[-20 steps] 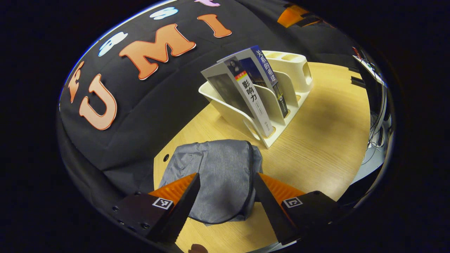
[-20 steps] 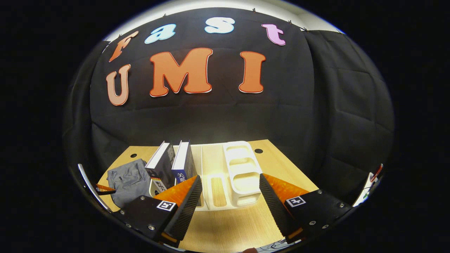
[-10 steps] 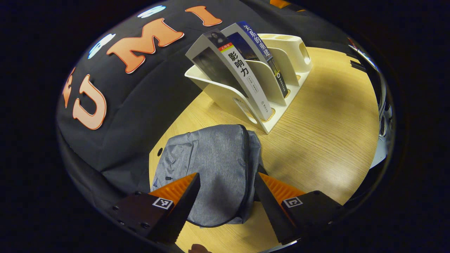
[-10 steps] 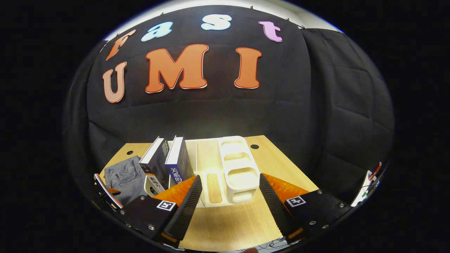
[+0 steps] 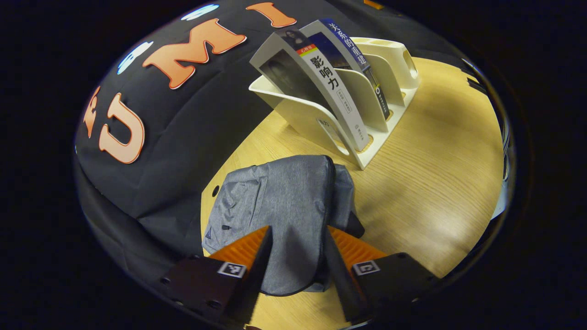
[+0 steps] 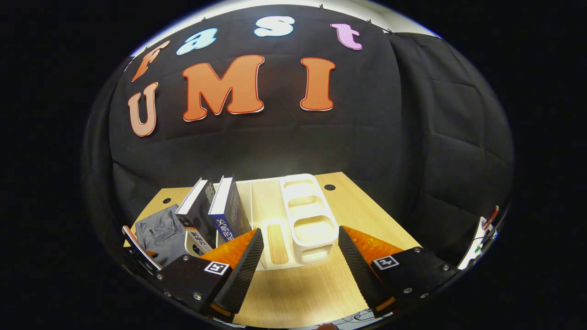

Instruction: Open the schoolbag, grab two books from the bookshelf and put them into the schoolbag.

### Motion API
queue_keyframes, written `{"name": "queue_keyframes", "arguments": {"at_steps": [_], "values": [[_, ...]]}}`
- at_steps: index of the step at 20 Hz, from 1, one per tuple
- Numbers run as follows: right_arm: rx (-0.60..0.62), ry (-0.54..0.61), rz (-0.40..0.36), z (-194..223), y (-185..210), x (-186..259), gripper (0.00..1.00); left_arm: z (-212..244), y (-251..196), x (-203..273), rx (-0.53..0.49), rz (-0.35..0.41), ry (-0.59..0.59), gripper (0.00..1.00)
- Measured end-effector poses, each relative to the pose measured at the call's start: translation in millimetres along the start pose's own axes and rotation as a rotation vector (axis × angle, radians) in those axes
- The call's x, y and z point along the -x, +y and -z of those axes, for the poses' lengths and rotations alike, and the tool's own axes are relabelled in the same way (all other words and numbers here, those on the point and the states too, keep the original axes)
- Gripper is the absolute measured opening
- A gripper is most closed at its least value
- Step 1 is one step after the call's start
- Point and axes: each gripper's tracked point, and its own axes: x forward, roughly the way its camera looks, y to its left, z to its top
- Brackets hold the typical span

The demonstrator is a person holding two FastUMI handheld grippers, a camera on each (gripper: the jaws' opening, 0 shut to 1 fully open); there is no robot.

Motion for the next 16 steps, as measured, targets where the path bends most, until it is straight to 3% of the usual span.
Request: {"name": "queue_keyframes", "arguments": {"at_steps": [1,2,4,5,6,7,11,16], "values": [[-0.004,0.001,-0.002,-1,0,0,0.98,-1,0,0,0.001,-0.002,0.009,0.46],[-0.008,0.002,-0.004,0,0,-1,0.98,-2,0,1,0.006,-0.007,0.009,0.54],[-0.014,0.005,-0.005,0,0,-1,0.98,-2,-1,-1,0.023,-0.001,0.018,0.41],[-0.016,0.003,-0.004,-1,-1,-1,0.98,-3,-3,-2,0.037,0.015,0.028,0.29],[-0.017,0.001,-0.002,-2,-3,-1,0.98,-1,-4,-3,0.058,0.024,0.04,0.32],[-0.02,-0.002,-0.001,-1,-4,0,0.98,-1,-7,-5,0.076,0.043,0.057,0.11],[-0.045,-0.006,-0.004,-4,-8,2,0.98,-2,-9,-8,0.086,0.071,0.078,0.04],[-0.114,-0.004,-0.043,-8,-7,5,0.98,-1,-11,-4,0.058,0.185,0.142,0.0]]}}
